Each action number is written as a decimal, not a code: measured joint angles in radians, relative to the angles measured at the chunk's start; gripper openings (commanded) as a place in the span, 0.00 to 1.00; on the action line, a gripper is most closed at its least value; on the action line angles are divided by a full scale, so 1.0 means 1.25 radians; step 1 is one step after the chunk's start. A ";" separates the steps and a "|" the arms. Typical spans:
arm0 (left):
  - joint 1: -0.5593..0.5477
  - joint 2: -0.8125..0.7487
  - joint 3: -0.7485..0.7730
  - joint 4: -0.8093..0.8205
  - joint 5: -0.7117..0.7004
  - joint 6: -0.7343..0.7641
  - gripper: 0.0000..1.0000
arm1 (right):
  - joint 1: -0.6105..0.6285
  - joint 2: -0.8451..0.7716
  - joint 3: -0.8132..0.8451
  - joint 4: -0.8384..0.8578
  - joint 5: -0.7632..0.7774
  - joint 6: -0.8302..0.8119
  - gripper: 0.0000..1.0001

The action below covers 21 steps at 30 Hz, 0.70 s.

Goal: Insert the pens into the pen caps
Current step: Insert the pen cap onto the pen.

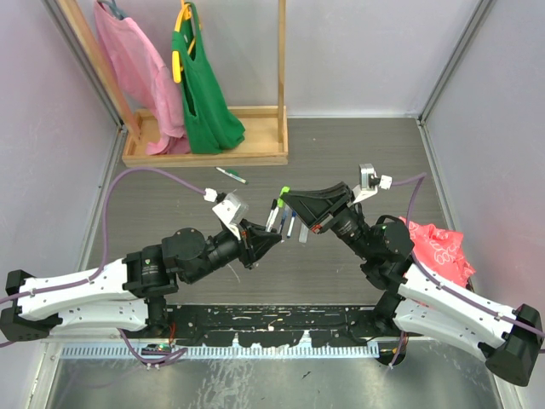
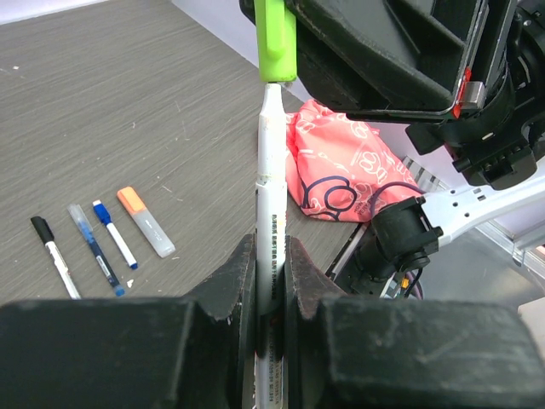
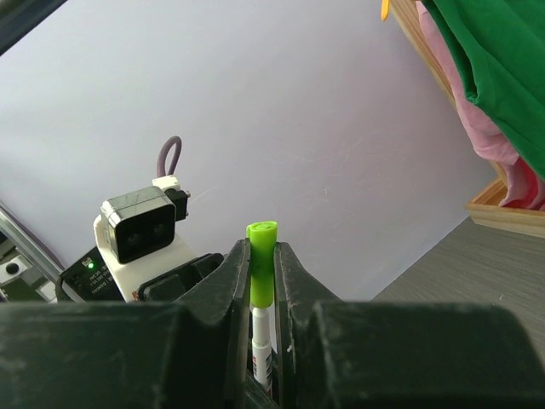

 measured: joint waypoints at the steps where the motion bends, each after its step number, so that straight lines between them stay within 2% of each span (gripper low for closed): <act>1: 0.000 0.000 0.000 0.000 0.000 0.000 0.00 | 0.000 0.000 -0.002 0.002 -0.001 0.000 0.00; 21: 0.000 0.000 0.000 0.000 0.000 -0.001 0.00 | 0.000 0.013 -0.003 0.010 -0.029 0.011 0.00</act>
